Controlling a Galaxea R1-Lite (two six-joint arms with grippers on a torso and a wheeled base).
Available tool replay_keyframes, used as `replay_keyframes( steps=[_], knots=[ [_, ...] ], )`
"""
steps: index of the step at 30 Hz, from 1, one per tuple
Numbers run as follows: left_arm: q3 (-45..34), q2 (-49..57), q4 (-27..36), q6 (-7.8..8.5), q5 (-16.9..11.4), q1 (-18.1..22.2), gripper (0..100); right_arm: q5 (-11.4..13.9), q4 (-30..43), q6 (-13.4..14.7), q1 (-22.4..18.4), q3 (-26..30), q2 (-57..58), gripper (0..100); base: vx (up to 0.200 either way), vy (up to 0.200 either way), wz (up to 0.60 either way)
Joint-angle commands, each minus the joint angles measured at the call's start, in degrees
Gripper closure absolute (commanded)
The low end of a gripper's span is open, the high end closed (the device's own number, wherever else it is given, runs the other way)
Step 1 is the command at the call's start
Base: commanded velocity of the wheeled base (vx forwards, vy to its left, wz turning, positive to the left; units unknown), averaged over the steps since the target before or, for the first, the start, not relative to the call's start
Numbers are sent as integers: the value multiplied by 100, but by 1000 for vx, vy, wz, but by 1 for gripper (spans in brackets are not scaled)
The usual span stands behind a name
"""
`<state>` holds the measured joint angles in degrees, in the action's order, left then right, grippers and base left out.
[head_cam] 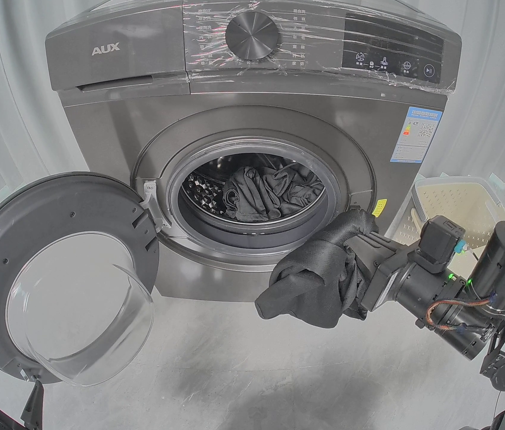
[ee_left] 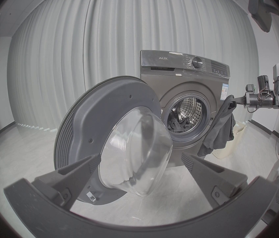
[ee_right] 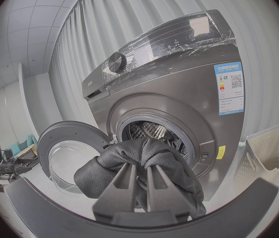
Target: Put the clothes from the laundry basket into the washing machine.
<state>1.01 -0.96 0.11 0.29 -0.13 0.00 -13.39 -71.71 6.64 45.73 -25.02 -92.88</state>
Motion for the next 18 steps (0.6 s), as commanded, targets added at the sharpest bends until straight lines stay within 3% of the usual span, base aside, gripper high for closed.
replay_keyframes(
  steps=[1,18],
  knots=[
    [-101,96,-2,6,-13,0,0,-6,-28,-5,24,-21,-222,100,0,0,0],
    [-101,96,-29,-20,-92,9,0,-15,-116,12,200,-329,-565,100,0,0,0]
  ],
)
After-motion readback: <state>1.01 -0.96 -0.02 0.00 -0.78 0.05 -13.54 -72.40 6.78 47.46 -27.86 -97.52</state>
